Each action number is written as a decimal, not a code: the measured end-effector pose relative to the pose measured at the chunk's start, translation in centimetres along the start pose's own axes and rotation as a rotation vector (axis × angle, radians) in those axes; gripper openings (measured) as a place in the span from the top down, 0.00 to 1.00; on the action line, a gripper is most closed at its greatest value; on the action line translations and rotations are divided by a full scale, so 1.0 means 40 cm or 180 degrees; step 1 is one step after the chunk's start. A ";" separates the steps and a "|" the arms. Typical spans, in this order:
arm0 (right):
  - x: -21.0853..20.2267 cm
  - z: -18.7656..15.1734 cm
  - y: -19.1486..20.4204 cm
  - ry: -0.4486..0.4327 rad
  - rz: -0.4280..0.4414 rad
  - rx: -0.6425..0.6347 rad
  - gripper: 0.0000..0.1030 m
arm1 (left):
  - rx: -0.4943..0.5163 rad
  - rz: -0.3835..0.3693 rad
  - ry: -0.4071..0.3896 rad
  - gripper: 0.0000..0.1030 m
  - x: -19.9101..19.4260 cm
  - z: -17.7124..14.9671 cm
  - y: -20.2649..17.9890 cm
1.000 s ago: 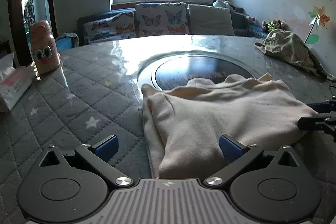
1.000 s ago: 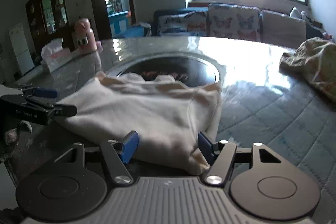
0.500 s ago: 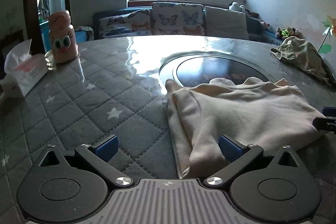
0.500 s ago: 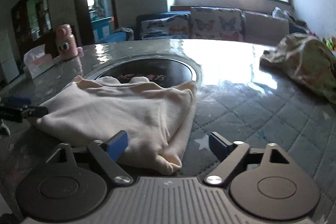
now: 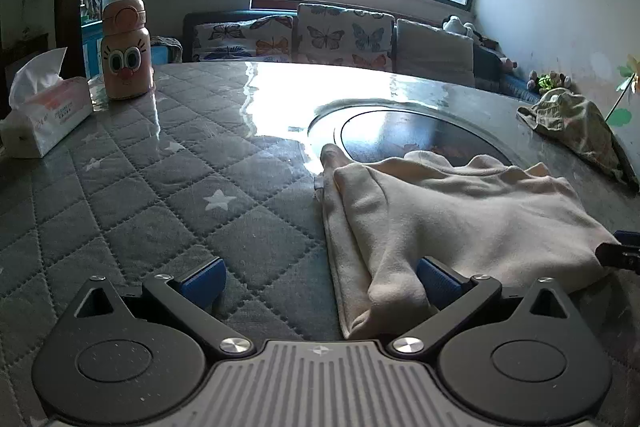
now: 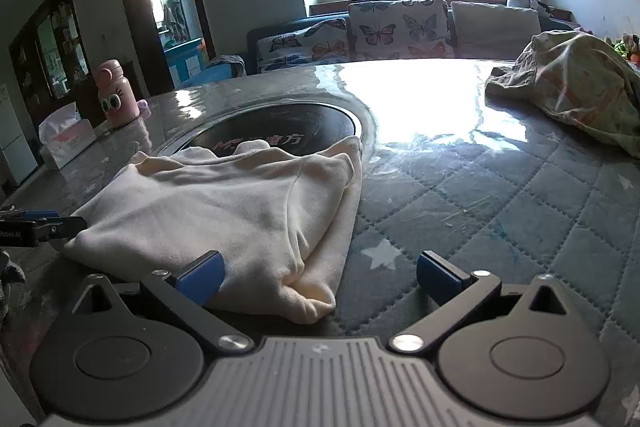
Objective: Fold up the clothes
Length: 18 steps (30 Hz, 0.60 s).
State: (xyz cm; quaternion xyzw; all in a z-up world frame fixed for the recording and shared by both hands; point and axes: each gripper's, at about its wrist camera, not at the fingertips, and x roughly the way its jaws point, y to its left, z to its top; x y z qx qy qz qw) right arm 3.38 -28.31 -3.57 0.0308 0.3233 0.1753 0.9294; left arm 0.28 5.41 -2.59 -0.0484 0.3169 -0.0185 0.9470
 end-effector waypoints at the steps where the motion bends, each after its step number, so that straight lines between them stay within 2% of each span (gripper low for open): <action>1: 0.000 -0.001 0.001 -0.0003 -0.0002 0.0003 0.00 | 0.0000 0.0005 -0.0002 0.00 0.000 0.000 -0.001; 18: -0.005 -0.006 -0.012 -0.0066 0.0071 0.0115 0.00 | -0.0020 0.0004 0.0000 0.00 0.001 -0.001 -0.003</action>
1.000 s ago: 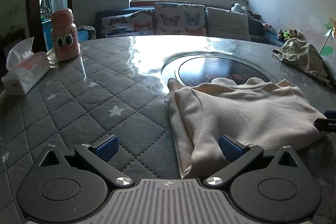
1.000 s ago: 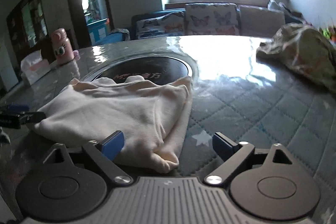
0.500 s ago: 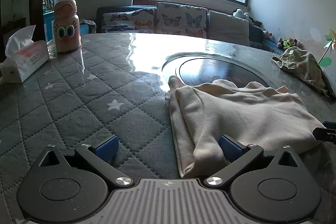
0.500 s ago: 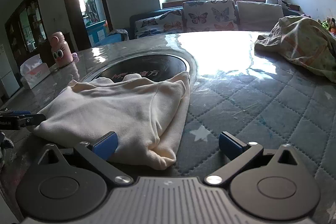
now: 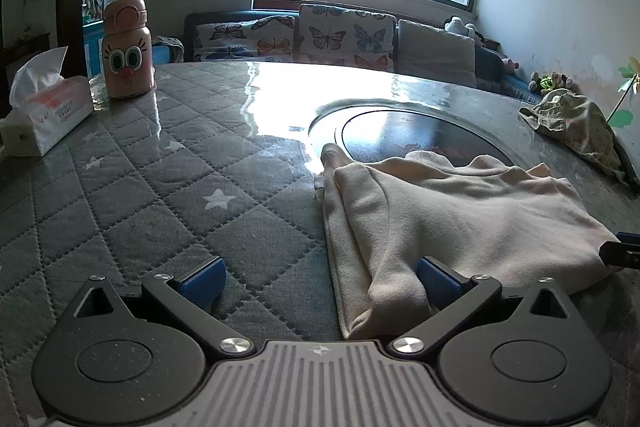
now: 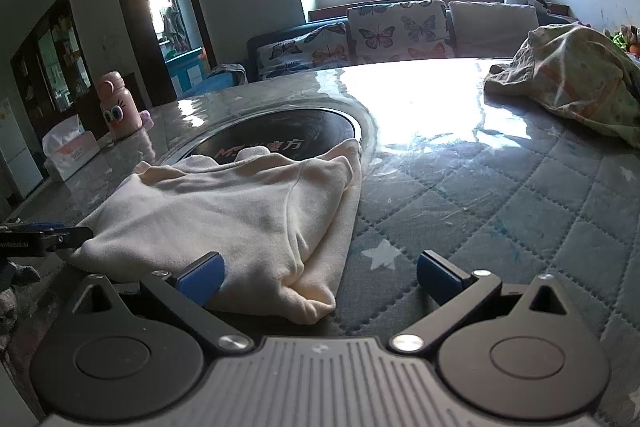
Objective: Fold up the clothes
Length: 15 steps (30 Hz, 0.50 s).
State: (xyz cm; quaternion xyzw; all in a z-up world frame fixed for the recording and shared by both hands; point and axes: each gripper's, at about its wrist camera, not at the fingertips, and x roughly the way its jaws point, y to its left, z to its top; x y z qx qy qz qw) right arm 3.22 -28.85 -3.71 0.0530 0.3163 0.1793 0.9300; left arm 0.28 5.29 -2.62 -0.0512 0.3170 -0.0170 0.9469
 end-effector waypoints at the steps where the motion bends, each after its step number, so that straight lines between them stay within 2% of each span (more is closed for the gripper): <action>1: 0.000 0.000 0.000 -0.0002 -0.0001 0.0003 0.00 | -0.0004 -0.0003 -0.0001 0.00 0.000 0.000 0.001; 15: 0.002 -0.001 0.006 -0.0010 -0.0027 0.0002 0.00 | -0.0041 -0.0069 -0.0019 0.00 -0.004 -0.001 0.010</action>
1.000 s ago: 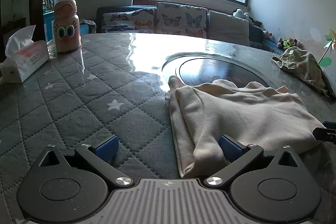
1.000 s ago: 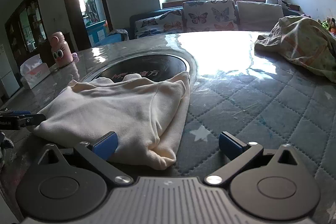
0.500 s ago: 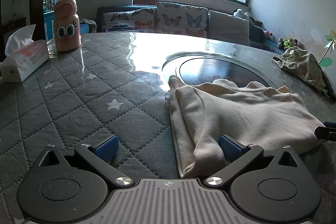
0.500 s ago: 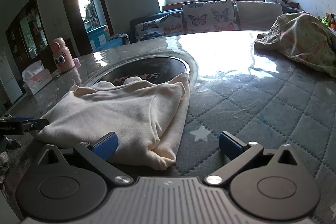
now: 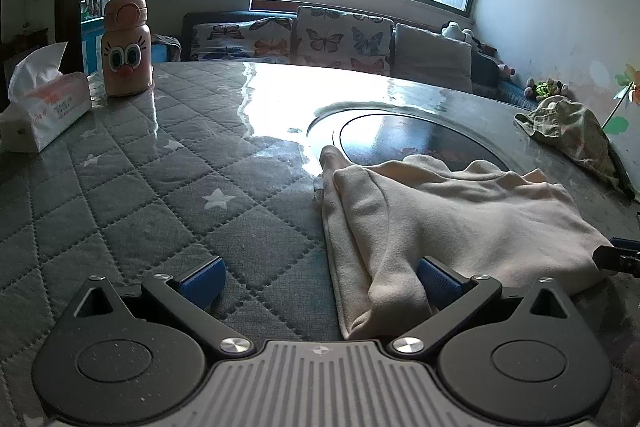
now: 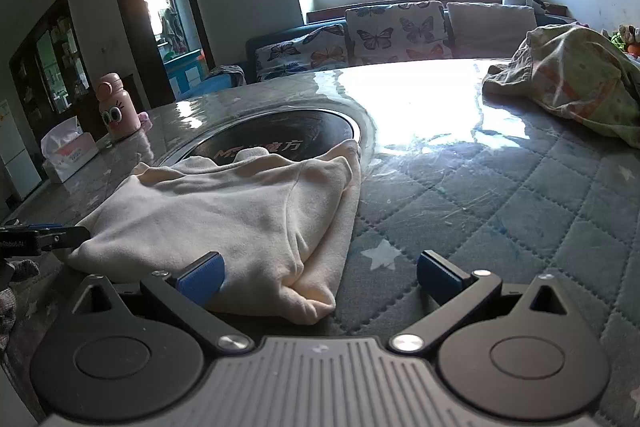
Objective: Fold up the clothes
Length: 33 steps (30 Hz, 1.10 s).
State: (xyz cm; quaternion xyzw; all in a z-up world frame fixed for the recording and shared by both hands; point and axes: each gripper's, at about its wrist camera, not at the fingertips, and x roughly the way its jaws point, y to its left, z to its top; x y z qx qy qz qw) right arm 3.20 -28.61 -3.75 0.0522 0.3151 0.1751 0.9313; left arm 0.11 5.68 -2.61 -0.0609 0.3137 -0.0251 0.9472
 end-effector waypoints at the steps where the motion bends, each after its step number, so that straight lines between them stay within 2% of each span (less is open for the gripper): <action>1: 0.000 0.000 0.000 0.0001 -0.0004 -0.0005 0.00 | 0.0015 0.0008 0.0006 0.00 0.001 0.000 -0.002; 33: 0.000 -0.002 0.001 -0.0014 -0.0007 -0.0018 0.00 | 0.0135 0.0115 0.0053 0.00 0.012 0.001 -0.019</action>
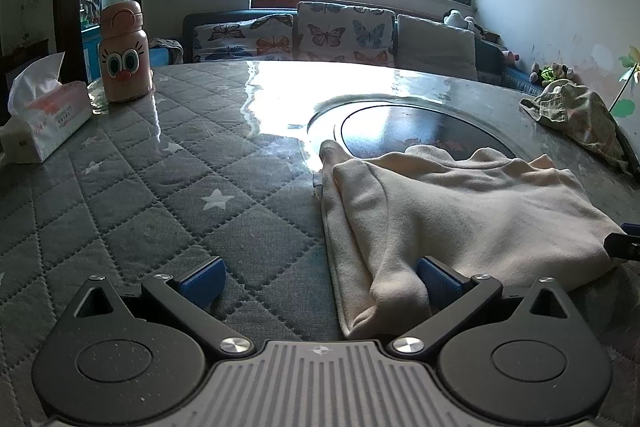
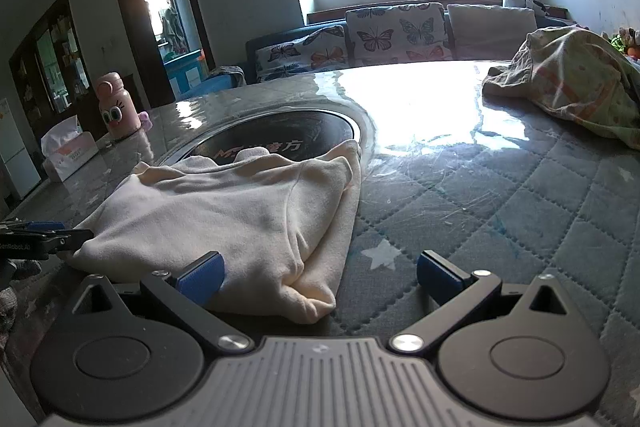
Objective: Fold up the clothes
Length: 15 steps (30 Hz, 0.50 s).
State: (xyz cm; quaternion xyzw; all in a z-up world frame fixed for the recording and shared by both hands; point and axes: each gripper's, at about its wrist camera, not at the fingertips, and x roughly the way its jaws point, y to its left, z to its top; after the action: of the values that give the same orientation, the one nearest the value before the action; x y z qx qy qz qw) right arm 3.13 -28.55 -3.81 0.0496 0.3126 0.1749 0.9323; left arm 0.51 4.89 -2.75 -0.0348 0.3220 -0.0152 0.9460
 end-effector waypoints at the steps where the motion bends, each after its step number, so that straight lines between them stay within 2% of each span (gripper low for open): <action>1: 0.000 0.000 -0.001 -0.0001 0.0000 -0.0001 0.00 | 0.0000 0.0000 0.0000 0.00 0.000 0.000 -0.002; 15: 0.003 0.003 0.006 0.0071 -0.0037 -0.0114 0.00 | 0.0001 -0.0013 0.0001 0.00 -0.002 0.001 0.002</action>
State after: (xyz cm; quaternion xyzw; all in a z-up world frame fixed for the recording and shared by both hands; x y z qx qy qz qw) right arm 3.22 -28.28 -3.74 0.0291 0.3201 0.1756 0.9305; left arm 0.46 4.98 -2.68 -0.0353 0.3221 -0.0172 0.9459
